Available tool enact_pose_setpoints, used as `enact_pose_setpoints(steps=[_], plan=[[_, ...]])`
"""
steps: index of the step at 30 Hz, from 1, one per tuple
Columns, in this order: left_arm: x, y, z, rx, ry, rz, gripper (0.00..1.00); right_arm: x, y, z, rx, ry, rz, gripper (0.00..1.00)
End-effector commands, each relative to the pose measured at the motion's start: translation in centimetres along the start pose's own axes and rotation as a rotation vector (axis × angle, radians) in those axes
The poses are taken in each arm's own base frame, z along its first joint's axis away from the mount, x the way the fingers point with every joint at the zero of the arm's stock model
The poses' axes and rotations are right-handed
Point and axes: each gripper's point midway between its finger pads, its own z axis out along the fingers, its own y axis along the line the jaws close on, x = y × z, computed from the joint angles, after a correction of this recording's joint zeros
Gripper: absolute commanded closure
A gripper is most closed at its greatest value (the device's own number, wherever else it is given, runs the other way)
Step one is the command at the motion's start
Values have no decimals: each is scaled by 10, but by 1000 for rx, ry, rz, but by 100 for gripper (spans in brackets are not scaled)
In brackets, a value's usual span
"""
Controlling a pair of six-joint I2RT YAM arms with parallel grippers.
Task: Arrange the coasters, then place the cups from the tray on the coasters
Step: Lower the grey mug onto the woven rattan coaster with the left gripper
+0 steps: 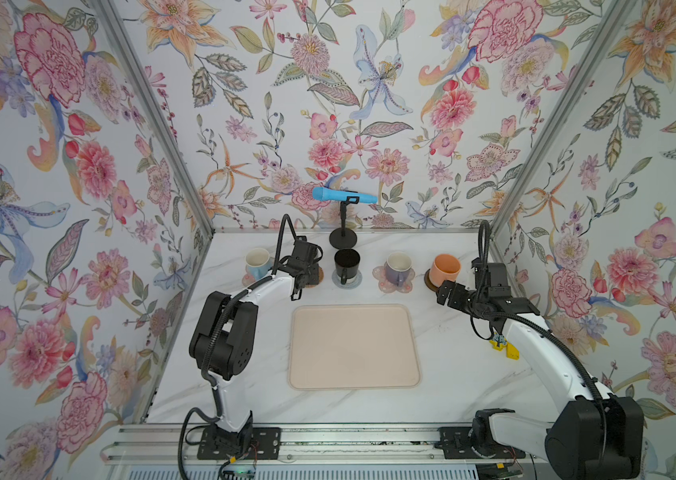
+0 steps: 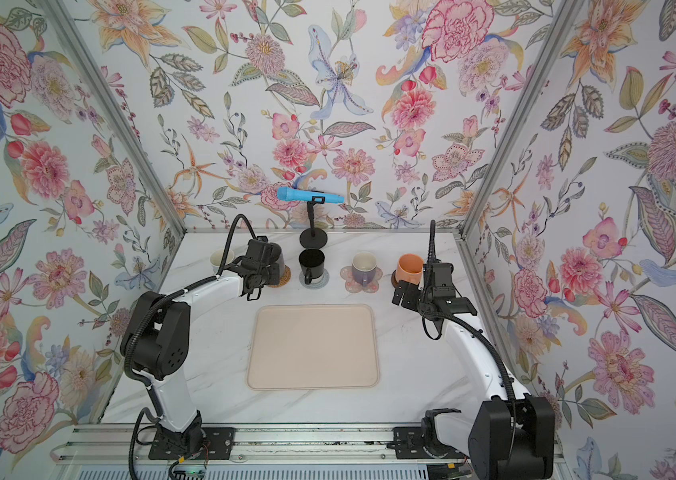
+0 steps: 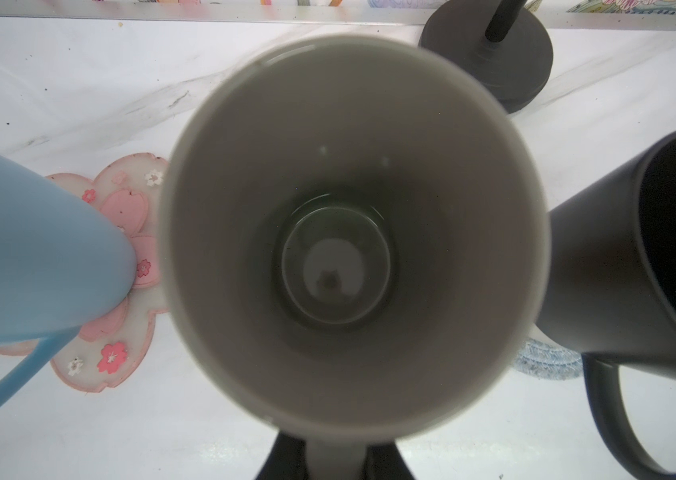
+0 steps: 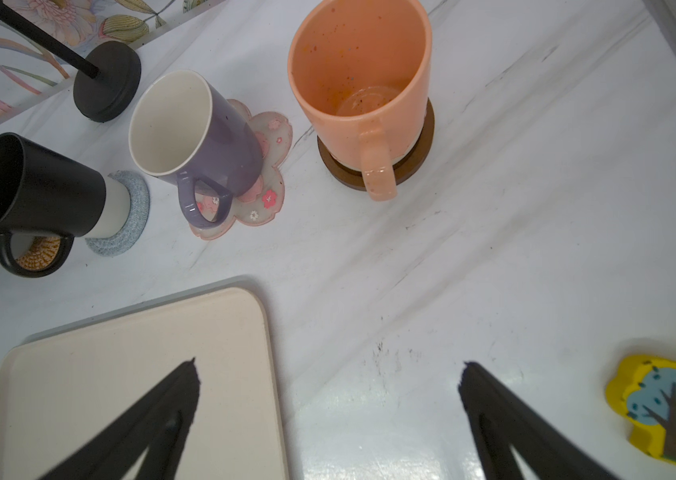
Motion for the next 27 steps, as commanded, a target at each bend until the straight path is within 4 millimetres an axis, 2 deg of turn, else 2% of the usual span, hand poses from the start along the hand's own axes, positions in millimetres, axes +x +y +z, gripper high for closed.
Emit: enact_pose_setpoints(steps=[1, 27], plan=[[-46, 0, -9, -3, -135, -60, 100, -5, 2, -1, -9, -6, 8, 1], [-35, -8, -6, -5, -116, -54, 100, 1, -4, 3, 4, 7, -2, 1]])
